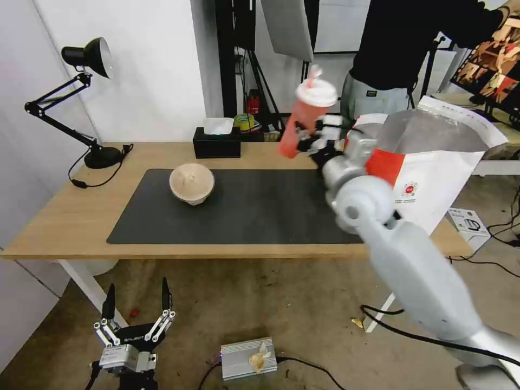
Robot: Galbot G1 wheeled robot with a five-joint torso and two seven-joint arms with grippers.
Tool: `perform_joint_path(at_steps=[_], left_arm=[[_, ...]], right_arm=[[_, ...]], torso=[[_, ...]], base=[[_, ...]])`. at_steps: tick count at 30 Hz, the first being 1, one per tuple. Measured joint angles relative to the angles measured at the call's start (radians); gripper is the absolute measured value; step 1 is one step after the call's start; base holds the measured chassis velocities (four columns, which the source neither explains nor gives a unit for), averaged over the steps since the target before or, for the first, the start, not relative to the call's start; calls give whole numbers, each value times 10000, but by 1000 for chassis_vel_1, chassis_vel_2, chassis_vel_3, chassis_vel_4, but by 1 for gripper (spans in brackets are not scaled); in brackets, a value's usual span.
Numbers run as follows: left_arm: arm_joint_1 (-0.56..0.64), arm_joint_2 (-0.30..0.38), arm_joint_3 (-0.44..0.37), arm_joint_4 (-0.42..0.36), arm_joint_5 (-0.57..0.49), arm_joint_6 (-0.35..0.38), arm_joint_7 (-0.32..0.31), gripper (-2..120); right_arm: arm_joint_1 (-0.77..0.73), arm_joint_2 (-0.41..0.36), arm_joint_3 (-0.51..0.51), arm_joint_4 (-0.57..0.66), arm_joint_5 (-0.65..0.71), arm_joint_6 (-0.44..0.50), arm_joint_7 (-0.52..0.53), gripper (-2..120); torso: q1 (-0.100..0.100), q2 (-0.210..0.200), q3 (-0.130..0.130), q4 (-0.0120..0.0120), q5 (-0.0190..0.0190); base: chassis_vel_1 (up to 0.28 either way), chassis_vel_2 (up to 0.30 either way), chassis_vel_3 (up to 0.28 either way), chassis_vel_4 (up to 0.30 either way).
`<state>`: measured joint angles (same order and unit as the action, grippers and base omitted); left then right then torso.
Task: Pick up the trash from the table and place it into the takeout bag.
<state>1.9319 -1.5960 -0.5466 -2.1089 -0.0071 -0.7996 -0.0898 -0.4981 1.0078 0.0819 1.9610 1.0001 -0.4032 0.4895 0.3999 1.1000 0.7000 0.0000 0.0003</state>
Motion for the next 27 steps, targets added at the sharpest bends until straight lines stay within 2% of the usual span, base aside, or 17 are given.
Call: perform_joint_path(at_steps=[3, 8, 18, 27], left_arm=[[-8, 1, 42, 20, 7, 0, 2, 100], [-43, 3, 26, 84, 8, 0, 2, 100], [-35, 7, 122, 79, 9, 0, 6, 100], [-33, 16, 163, 10, 17, 0, 15, 100]], right_arm=[[21, -842, 403, 459, 435, -111, 177, 2], [16, -1605, 767, 745, 644, -229, 240, 2], [-96, -2640, 1411, 803, 1161, -370, 175, 1], [13, -3665, 1668, 245, 1112, -810, -299, 1]], torso=[[1, 1, 0, -1, 0], [1, 1, 0, -1, -2], [0, 1, 0, 0, -1], [1, 0, 0, -1, -1]], base=[[0, 0, 0, 0], [0, 0, 0, 0], [0, 0, 0, 0], [0, 0, 0, 0]])
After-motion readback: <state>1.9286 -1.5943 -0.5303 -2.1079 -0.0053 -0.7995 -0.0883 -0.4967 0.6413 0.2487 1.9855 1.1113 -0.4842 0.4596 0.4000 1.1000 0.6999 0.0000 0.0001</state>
